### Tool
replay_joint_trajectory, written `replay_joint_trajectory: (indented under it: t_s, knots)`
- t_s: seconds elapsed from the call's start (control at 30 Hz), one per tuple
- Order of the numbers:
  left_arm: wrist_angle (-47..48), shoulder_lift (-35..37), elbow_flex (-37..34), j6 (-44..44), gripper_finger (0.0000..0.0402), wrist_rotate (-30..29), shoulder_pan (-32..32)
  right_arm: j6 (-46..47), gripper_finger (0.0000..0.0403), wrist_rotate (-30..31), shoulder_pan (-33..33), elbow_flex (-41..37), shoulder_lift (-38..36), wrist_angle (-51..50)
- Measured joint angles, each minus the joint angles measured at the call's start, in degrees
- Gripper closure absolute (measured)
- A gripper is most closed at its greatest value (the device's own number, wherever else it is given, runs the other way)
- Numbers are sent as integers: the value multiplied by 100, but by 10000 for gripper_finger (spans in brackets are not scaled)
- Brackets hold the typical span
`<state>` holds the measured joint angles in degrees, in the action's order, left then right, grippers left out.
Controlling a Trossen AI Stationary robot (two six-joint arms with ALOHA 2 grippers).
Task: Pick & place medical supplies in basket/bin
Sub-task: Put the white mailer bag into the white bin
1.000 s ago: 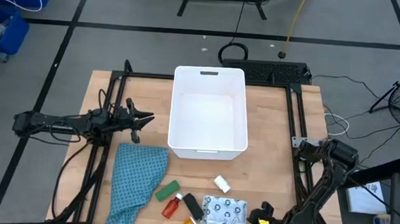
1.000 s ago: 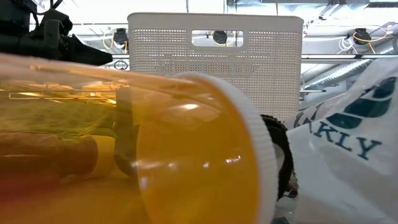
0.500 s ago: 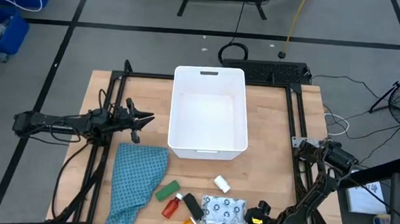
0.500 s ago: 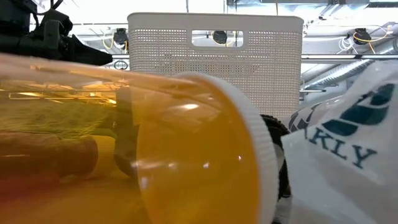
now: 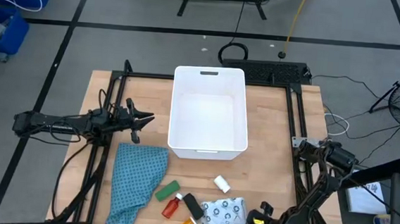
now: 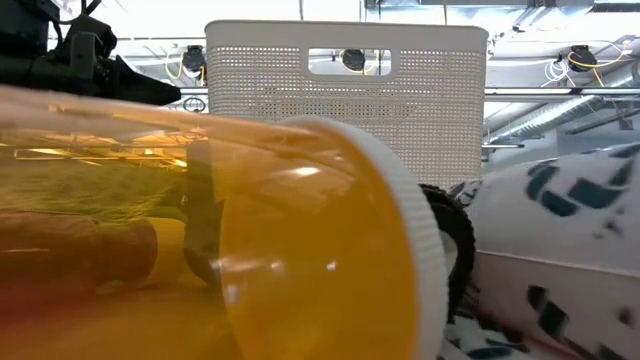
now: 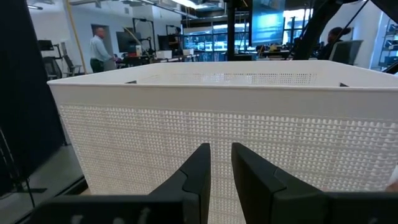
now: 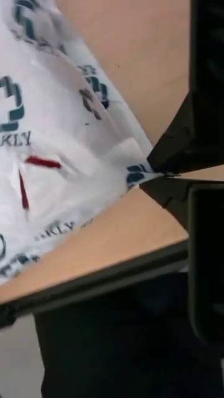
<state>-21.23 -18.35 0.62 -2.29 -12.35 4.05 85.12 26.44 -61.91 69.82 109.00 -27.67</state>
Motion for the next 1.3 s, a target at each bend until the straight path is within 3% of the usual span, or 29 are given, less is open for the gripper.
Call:
replay_joint_trajectory:
  t_s: [0.13,0.37,0.53,0.8,1.1,1.3]
  knots:
    - [0,0,0,-1,334,-19,-1,-275,401,168,-4,0,-303,-22]
    - [0,-2,0,-1,334,-19,-2,-1357,402,1243,-8,0,-1134,68]
    - [23,0,0,58,334,-21,-2,-2919,403,1849,24,2,-1815,620]
    - [396,-2,0,359,334,-14,-2,-5532,403,1961,153,2,-2789,1763]
    - [543,-2,0,517,334,3,-1,-7484,403,775,1170,2,-4112,1820]
    - [388,0,0,49,334,-21,-1,-8675,403,-760,2610,247,-4789,1461]
